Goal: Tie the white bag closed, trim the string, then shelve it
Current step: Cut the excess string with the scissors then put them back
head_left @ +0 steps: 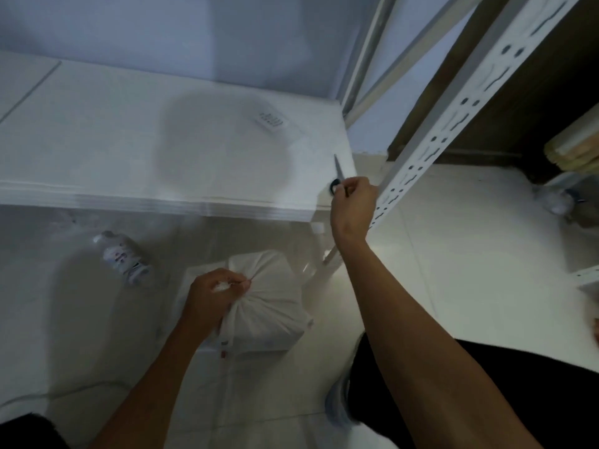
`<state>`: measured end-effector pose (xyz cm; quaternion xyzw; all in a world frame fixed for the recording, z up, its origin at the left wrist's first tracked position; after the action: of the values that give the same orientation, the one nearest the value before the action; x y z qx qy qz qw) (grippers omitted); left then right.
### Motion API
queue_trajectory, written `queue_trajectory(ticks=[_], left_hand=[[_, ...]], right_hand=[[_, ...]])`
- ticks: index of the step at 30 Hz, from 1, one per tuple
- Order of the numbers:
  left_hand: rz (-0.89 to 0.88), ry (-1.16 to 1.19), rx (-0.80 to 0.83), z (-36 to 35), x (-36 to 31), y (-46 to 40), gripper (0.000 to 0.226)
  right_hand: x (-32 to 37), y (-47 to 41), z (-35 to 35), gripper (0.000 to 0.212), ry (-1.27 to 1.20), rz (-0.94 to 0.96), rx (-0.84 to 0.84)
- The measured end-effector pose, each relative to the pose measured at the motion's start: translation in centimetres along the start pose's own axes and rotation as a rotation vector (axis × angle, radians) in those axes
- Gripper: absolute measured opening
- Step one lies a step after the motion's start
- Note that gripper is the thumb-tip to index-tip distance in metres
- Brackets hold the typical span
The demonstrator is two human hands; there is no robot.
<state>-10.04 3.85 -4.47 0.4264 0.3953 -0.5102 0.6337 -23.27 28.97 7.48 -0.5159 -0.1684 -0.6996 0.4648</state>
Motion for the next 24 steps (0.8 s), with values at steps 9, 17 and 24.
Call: queue_trajectory(ticks=[9,17,24], left_hand=[[-0.08,-0.008,-0.019,-0.5,0.5,-0.6,0.011],[-0.067,0.002,-0.045,-0.3,0.1,-0.4,0.005],[-0.053,-0.051,-0.076,0.3,-0.8,0.4,0.007]], right_hand=[[-0.6,-3.4,-0.5,0.031,0.386,-0.13,0.256],[1.0,-4.7,-0.2,0.031,0.462,-0.137,0.354],[0.5,2.8,1.3,0.028,-0.309,-0.389,0.416]])
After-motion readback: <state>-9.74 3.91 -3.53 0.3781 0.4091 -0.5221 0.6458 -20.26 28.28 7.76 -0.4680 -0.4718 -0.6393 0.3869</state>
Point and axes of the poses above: each hand's wrist, its own y-axis away from the middle knuckle, its own z-axis out of the back of the hand, x = y × z, the point moved 3 cm from there along -y, towards the middle knuckle, and after that the axes turned 10 degrees about -y, right-handed, at the moved point
